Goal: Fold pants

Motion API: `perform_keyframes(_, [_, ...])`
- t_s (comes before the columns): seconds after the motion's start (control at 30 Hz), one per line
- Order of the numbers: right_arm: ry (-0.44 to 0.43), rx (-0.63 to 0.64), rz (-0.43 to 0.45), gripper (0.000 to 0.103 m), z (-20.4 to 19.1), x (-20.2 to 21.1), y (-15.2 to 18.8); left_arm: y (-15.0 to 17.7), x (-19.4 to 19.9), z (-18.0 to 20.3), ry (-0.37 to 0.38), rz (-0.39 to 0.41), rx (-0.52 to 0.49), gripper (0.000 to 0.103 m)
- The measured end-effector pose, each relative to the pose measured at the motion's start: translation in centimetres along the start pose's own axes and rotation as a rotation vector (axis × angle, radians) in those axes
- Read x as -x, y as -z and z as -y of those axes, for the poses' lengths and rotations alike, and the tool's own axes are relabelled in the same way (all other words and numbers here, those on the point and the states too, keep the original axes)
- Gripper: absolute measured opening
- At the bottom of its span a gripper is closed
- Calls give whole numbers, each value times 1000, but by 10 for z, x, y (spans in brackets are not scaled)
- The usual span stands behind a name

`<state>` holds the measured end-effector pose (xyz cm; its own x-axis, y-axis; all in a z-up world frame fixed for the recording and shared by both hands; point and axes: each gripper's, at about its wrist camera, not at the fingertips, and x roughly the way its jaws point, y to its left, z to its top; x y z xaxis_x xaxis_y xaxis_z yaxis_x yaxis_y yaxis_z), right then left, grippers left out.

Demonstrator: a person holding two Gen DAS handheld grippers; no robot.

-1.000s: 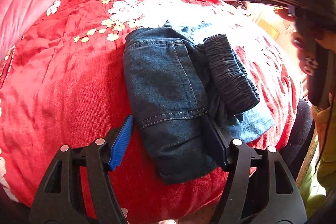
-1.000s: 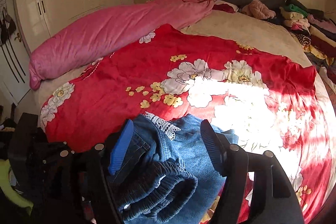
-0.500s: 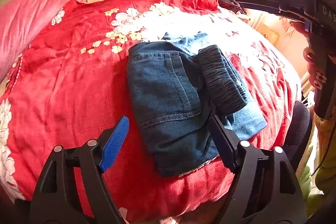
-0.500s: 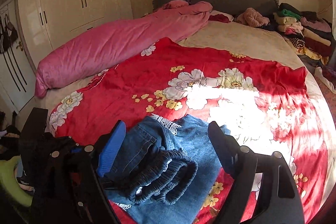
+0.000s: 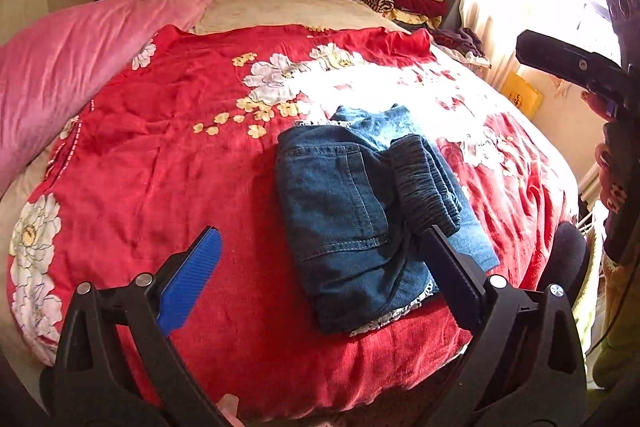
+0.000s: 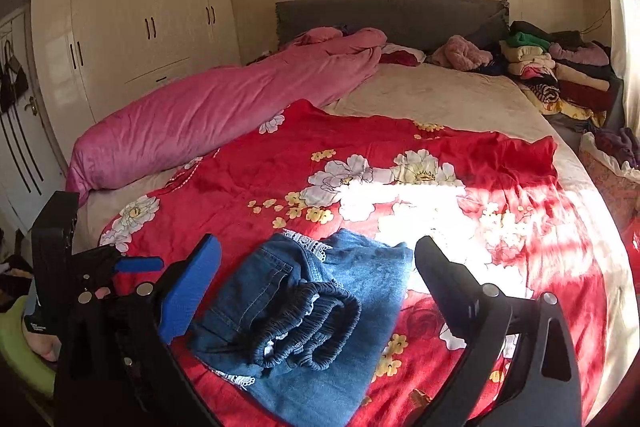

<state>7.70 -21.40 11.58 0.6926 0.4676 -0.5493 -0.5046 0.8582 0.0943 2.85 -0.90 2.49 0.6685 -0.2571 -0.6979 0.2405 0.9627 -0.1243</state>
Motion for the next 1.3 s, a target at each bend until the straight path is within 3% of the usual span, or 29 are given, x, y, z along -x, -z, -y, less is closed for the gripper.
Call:
perform_keyframes(0.2, [54,1,40,97,3,23,5,-6,17,-11,-24,64,48,93])
perform_keyframes(0.43, [92,-40,45,97,19,36,17,-8,17,-24,-64,69,82,93])
perform_keyframes(0.83, [119,-109,-50,97,40,17,52,-3,-7,-24,-62,21,98,93])
perform_keyframes(1.3, [112,-179,-213,97,55,-37,84,0,-52,-24,-55,-57,112,93])
